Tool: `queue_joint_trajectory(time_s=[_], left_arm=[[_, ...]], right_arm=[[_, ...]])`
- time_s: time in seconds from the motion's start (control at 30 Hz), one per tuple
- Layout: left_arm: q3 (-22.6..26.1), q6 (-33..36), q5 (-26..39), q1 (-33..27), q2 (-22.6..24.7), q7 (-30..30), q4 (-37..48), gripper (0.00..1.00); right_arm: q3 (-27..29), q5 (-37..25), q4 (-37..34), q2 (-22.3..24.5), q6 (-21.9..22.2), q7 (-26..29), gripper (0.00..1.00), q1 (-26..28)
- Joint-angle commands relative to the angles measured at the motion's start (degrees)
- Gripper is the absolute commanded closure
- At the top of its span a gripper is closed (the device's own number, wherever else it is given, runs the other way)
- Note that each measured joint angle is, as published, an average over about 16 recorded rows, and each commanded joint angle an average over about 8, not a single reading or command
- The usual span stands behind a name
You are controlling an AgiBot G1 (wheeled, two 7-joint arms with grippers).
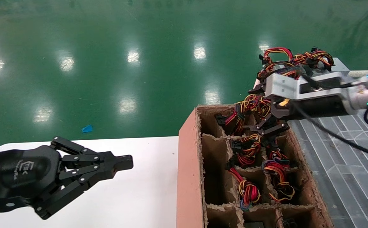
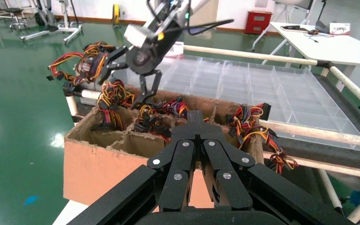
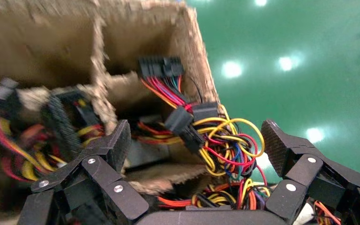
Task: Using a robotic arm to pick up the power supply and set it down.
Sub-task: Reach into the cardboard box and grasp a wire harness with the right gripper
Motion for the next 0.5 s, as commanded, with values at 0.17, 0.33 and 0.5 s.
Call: queue_joint_trajectory(time_s=[0.17, 0.33, 0.5], left_arm=[[0.0, 0.0, 0.0, 0.0, 0.0, 0.0, 0.0, 1.0], [0.0, 0.0, 0.0, 0.0, 0.0, 0.0, 0.0, 1.0], [0.0, 0.0, 0.0, 0.0, 0.0, 0.0, 0.0, 1.0]], right_arm=[[-2.05, -3.53, -7.59, -3.82, 2.26, -5.32, 1.0, 3.76], [-2.06, -3.56, -11.88, -5.35, 3.07, -8.63, 1.0, 5.1], [-2.26, -3.79, -14.96, -6.79, 3.1, -11.07, 1.0, 6.0]])
